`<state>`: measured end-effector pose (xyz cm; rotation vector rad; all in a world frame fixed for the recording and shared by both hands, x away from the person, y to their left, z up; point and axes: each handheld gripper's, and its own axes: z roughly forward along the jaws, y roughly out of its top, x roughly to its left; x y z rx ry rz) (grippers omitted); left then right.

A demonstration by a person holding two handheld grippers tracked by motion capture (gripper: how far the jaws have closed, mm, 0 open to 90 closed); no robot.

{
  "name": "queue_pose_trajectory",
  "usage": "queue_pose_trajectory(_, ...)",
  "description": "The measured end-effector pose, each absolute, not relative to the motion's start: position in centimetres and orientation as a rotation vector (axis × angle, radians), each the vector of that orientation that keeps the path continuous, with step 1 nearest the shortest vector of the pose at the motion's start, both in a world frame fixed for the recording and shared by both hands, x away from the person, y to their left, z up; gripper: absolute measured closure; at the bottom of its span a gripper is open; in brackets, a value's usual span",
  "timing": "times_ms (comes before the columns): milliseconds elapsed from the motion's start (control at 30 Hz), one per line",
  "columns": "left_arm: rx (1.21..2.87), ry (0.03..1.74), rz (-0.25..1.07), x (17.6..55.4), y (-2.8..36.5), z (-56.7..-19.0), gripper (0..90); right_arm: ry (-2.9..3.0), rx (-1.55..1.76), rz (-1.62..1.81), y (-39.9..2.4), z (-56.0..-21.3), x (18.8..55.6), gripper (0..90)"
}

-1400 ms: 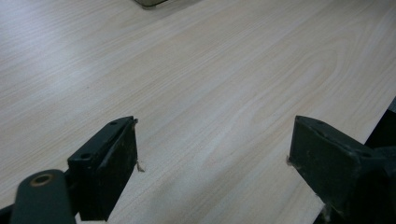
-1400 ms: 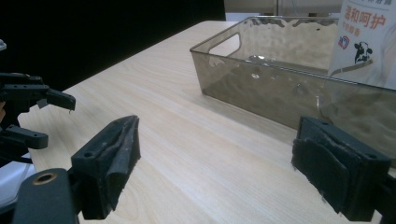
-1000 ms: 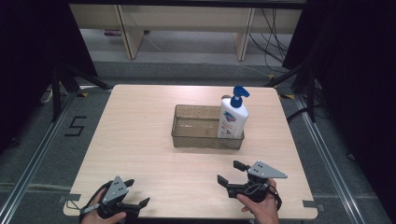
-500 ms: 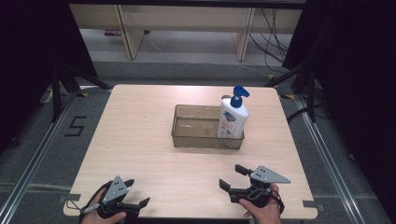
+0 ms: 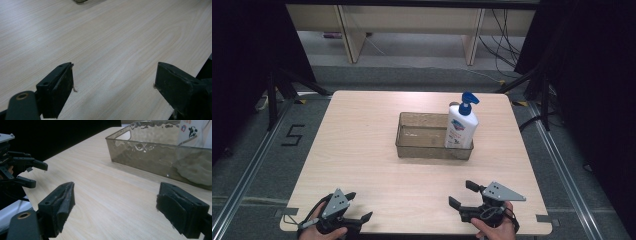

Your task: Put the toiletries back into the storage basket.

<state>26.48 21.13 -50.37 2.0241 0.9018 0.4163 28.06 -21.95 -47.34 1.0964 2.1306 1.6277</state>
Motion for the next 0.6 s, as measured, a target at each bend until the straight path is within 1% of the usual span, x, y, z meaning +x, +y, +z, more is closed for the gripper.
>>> queue_pose_trajectory(167, 2.022, 0.904, 0.415, 26.5, 21.1, -50.4, 14.7, 2.121, 1.079, 1.597, -22.3, -47.4, 27.6, 15.2)
queue_pose_trajectory(233, 2.06, 0.891, 0.433, 26.6, 21.3, -50.3, 14.8, 2.129, 1.08, 1.572, -22.4, -47.3, 27.4, 15.2)
queue_pose_trajectory(300, 2.027, 0.903, 0.417, 26.5, 21.1, -50.4, 14.8, 2.135, 1.061, 1.548, -22.6, -47.2, 27.3, 15.2)
queue_pose_trajectory(333, 2.053, 0.895, 0.431, 26.5, 21.3, -50.3, 14.8, 2.128, 1.064, 1.564, -22.5, -47.2, 27.1, 15.2)
queue_pose_trajectory(367, 2.023, 0.905, 0.415, 26.5, 21.1, -50.4, 14.7, 2.126, 1.081, 1.571, -22.5, -47.2, 27.0, 15.2)
queue_pose_trajectory(600, 2.023, 0.905, 0.416, 26.5, 21.1, -50.4, 14.8, 2.132, 1.099, 1.563, -22.9, -47.2, 26.6, 15.2)
